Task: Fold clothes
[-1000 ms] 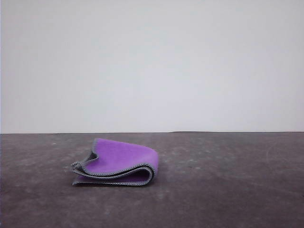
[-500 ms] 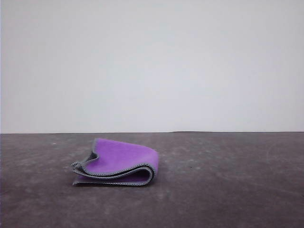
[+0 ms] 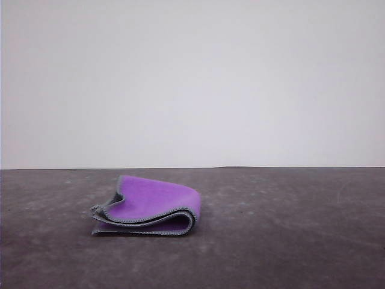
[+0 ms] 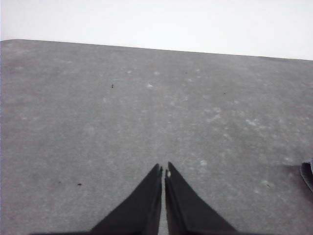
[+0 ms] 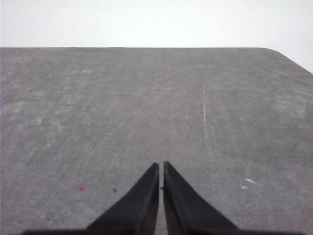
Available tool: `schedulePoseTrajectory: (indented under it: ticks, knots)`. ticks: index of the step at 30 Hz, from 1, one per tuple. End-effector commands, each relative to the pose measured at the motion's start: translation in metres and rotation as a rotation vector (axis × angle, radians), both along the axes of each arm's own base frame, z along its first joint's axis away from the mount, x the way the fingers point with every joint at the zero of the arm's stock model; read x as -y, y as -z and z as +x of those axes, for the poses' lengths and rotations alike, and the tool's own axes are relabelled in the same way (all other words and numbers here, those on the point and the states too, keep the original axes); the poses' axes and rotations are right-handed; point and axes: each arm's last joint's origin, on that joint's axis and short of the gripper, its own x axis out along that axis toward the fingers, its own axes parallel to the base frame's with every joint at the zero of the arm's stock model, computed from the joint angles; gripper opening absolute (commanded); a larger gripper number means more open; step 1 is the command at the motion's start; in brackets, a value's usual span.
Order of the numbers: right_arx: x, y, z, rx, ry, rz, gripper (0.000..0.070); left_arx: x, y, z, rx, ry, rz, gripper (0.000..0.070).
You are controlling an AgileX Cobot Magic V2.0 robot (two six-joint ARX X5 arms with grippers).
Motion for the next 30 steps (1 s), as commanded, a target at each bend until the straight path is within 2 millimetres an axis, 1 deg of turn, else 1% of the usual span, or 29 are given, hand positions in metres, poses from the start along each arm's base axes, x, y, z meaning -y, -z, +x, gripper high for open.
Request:
schedulePoseTrajectory:
  ticks: [1,30]
  knots:
    - [0.0001,0.0006,0.0003,0.004,0.001,-0.004,0.0012,0.0000,0.0072,0.0009,-0.023,0.003,0.013,0.0000]
    - [0.0001,0.0006,0.0003,0.004,0.001,-0.004,0.0012,0.0000,0.0072,0.0009,-0.023,0.003,0.013,0.0000]
